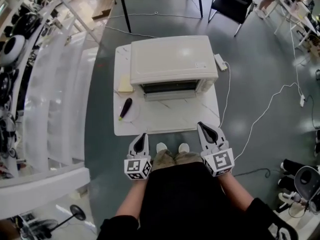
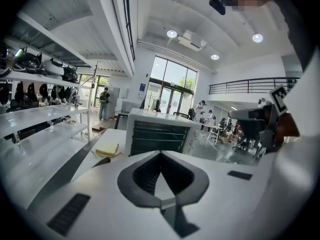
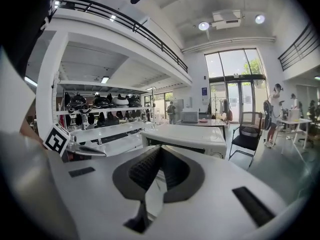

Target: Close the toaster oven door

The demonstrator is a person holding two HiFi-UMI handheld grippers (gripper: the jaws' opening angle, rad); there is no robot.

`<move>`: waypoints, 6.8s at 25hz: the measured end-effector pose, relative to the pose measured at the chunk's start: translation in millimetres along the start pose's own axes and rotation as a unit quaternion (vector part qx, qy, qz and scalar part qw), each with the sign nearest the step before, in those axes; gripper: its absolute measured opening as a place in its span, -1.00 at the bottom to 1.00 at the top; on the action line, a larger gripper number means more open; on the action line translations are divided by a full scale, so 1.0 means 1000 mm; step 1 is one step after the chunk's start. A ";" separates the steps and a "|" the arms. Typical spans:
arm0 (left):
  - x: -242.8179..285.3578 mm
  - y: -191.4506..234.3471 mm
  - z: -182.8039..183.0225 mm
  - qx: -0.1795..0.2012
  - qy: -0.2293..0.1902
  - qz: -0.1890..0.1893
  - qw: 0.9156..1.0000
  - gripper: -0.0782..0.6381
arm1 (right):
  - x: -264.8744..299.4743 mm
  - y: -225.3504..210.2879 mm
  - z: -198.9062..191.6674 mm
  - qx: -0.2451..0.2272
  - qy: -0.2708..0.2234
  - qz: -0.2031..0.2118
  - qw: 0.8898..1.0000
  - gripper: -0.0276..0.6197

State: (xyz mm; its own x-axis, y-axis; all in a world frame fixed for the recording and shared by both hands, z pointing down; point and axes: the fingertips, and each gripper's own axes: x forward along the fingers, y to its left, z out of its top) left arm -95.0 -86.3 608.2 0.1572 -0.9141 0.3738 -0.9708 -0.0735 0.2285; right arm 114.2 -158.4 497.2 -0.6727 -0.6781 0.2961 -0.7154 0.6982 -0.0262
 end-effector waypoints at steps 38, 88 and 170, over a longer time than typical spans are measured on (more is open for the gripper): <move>0.080 0.080 -0.193 -0.069 0.164 0.005 0.984 -0.54 | 0.059 0.056 -0.032 -0.050 0.090 0.023 0.994 -0.85; 0.101 0.075 -0.185 -0.074 0.193 -0.018 0.978 -0.51 | 0.069 0.072 -0.036 -0.033 0.106 0.012 0.994 -0.85; 0.097 0.053 -0.029 -0.092 0.173 0.017 0.980 -0.53 | 0.033 0.030 0.033 0.015 -0.012 -0.027 0.999 -0.85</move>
State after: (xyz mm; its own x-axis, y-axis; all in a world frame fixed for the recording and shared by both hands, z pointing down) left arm -126.0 -167.1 682.2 0.2077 -0.7220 0.6600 -0.9323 0.0582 0.3571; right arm 64.4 -167.2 474.8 -0.6371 -0.7200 0.2752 -0.7559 0.6535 -0.0402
